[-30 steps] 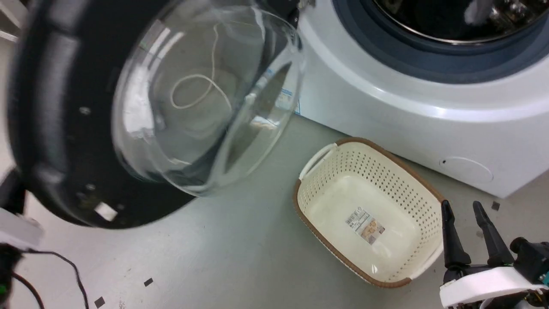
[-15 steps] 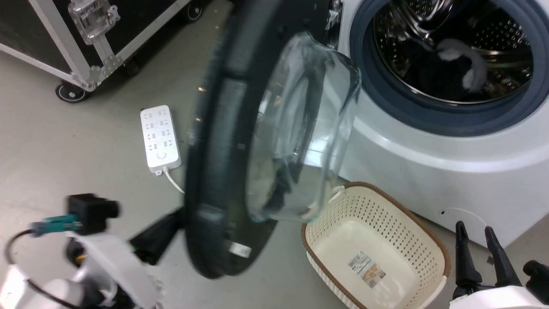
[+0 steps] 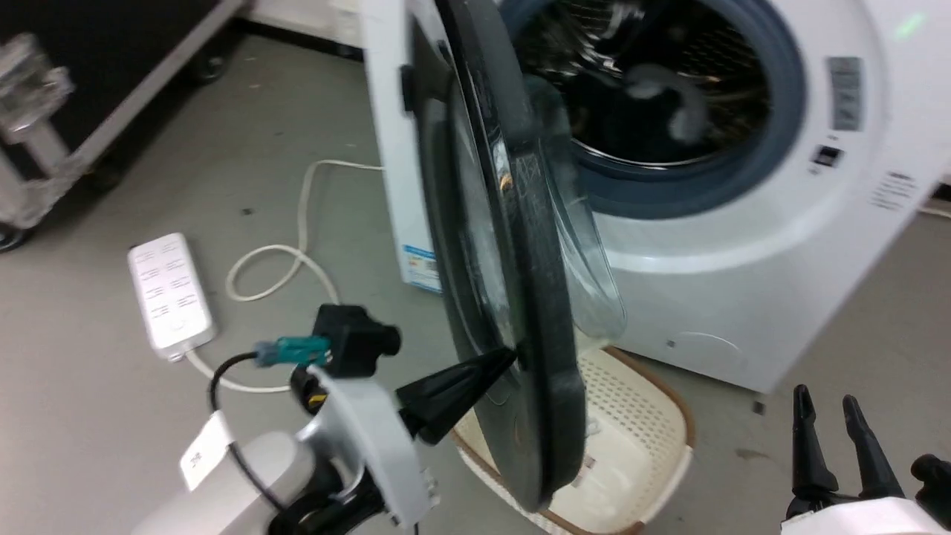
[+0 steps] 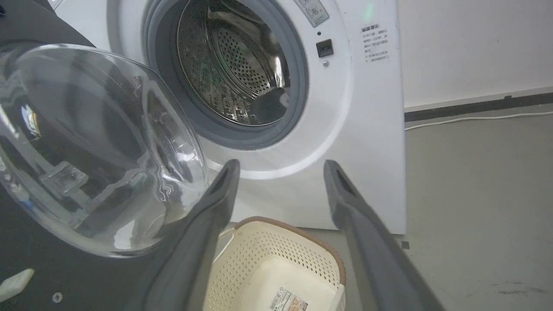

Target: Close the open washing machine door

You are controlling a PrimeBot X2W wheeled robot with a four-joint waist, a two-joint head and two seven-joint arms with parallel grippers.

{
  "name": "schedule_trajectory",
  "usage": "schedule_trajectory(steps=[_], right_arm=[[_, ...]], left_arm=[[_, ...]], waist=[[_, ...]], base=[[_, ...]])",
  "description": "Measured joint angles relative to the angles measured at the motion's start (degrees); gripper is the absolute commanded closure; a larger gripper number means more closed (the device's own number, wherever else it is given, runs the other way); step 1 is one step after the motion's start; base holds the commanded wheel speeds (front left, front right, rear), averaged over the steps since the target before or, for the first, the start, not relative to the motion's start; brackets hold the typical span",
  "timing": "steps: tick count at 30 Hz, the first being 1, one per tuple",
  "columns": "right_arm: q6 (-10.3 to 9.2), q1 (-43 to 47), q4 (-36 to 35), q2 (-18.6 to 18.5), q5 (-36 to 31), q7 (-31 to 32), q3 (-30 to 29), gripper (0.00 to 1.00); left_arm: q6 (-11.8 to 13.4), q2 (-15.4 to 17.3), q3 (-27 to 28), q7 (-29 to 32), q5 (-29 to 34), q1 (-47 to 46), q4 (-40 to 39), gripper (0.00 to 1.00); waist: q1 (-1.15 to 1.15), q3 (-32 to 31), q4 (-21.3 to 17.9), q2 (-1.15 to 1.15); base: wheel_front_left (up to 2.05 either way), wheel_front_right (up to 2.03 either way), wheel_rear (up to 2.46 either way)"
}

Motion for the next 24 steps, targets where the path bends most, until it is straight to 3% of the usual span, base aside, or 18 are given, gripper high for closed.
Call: schedule_trajectory(steps=[11,19,24], right_arm=[[0.0,-1.34,-1.22,0.0,1.66,-0.01,0.86,0.0],[0.0,-3.18,-1.48,0.0,3.02,-0.01,2.65,0.0],[0.0,-3.61,-1.51,-0.01,3.59,-0.01,2.8,0.0]], left_arm=[[0.0,-8.92,-7.55,-10.42,3.96,-15.52,20.27,1.0],[2.46,-17.39,-6.17,-15.12,8.11,-25.18,38.29,1.0],[2.76,-21.94,-4.7,-16.39,8.35,-30.8,45.77,1.0]], waist=[[0.01,2.8,-11.74,0.0],[0.01,6.15,-19.31,0.0],[0.01,8.27,-21.79,0.01]], base=[[0.0,0.0,0.0],[0.0,0.0,0.0],[0.0,0.0,0.0]])
